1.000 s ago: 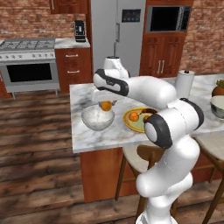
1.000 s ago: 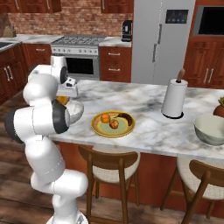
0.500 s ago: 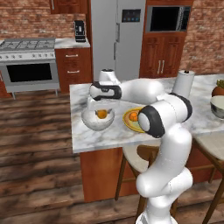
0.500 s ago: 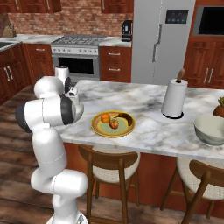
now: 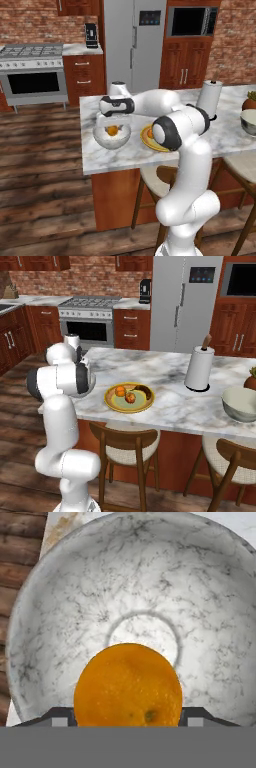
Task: Take the fruits from the plate on the dining counter and place two fruits in each bowl.
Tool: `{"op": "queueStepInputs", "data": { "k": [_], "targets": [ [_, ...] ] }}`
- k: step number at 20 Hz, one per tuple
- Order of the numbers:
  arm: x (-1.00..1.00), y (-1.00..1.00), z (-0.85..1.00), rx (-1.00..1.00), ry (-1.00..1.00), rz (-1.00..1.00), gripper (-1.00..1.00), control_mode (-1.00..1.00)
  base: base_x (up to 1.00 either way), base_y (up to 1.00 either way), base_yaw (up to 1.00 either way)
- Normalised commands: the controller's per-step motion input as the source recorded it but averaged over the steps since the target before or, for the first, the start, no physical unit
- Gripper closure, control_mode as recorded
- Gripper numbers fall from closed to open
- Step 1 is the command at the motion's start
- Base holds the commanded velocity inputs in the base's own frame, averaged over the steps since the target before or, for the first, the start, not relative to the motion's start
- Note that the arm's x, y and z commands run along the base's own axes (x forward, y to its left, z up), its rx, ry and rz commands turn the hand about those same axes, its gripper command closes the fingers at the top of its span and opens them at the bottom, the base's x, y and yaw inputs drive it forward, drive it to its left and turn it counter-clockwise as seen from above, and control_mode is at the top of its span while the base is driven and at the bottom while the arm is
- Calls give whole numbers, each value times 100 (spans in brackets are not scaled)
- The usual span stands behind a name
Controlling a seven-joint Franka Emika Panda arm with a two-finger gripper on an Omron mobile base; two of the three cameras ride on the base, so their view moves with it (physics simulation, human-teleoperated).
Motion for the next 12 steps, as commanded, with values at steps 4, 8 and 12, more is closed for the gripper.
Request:
{"op": "queueStepInputs", "data": {
  "k": [4,8,12],
  "targets": [
    [30,5,-34,0,0,0,100,-100,0,0,0],
    [7,4,-76,0,0,0,100,-100,0,0,0],
    [2,1,-28,0,-1,0,-100,-100,0,0,0]
  ]
}}
